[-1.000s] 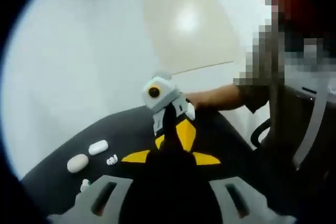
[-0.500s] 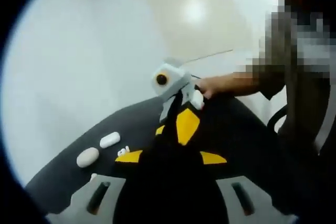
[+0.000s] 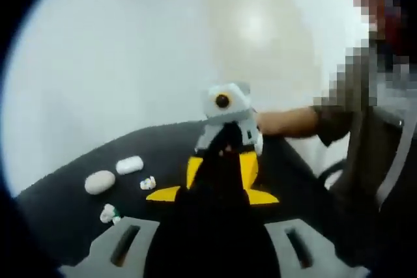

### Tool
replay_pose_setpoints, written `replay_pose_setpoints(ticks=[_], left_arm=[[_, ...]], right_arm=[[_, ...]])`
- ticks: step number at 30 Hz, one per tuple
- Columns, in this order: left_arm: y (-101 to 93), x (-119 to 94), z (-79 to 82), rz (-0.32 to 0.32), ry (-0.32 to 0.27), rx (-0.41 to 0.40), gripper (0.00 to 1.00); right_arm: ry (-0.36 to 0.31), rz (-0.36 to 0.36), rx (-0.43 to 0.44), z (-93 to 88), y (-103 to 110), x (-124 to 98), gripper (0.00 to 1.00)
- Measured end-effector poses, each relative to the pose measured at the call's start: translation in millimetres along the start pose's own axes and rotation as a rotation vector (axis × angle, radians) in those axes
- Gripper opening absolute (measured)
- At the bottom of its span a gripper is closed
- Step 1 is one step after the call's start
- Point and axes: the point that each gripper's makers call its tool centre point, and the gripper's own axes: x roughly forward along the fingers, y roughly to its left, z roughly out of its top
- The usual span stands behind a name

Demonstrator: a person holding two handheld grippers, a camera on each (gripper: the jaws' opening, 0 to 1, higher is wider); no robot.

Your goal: Pick up three earphones and place each one into its charging case using tactile feedback, ensure that each earphone is properly inserted and securely positioned inside the case.

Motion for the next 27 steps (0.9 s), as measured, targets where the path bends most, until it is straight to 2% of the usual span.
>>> replay_pose_setpoints(ticks=[2, 5, 6, 8, 10, 11, 13, 15, 16, 18, 19, 22, 24, 25, 26, 27], left_arm=[[12.4, -8, 14.7, 0.044, -0.083, -0.060, 0.33], [33.7, -28, 44.7, 0.129, -0.254, -0.113, 0.33], [41.0, -37, 53.1, 0.165, -0.304, -0.122, 0.32], [62.5, -56, 58.4, 0.286, -0.346, -0.160, 0.27], [81.6, -71, 56.6, 0.397, -0.353, -0.166, 0.24], [87.7, -78, 53.9, 0.443, -0.336, -0.151, 0.24], [97.5, -87, 49.5, 0.528, -0.308, -0.123, 0.24], [97.9, -88, 48.3, 0.546, -0.301, -0.123, 0.24], [100.7, -88, 43.5, 0.573, -0.269, -0.115, 0.22], [103.0, -87, 36.9, 0.603, -0.220, -0.092, 0.12], [101.2, -84, 38.0, 0.589, -0.229, -0.096, 0.11], [99.2, -85, 42.7, 0.585, -0.267, -0.095, 0.18], [101.5, -89, 44.8, 0.597, -0.278, -0.097, 0.20], [102.6, -93, 51.1, 0.607, -0.316, -0.093, 0.20], [105.3, -97, 53.6, 0.628, -0.331, -0.084, 0.19], [107.0, -99, 53.8, 0.638, -0.333, -0.081, 0.19]], right_arm=[[-0.022, -0.004, 0.029, 4.3, -4, -2, 0.40], [-0.054, -0.033, 0.093, 13.6, -9, -6, 0.40], [-0.069, -0.046, 0.099, 18.3, -10, -8, 0.40], [-0.123, -0.063, 0.121, 29.2, -10, -11, 0.42], [-0.140, -0.060, 0.110, 33.3, -7, -11, 0.51], [-0.131, -0.057, 0.095, 33.0, -6, -10, 0.53], [-0.049, -0.067, 0.026, 21.6, -7, -5, 0.52], [0.017, -0.075, -0.029, 12.5, -7, 1, 0.52], [0.047, -0.064, -0.049, 8.6, -5, 4, 0.52], [0.070, -0.032, -0.067, 5.9, 1, 11, 0.52], [0.070, -0.026, -0.070, 6.2, 2, 14, 0.52], [0.090, -0.023, -0.082, 3.1, 2, 20, 0.52], [0.128, -0.026, -0.092, -4.7, -1, 22, 0.52], [0.162, -0.033, -0.110, -11.8, -3, 22, 0.52], [0.103, -0.023, -0.163, -3.2, -2, 25, 0.52], [0.127, -0.026, -0.135, -8.2, 0, 22, 0.52]])
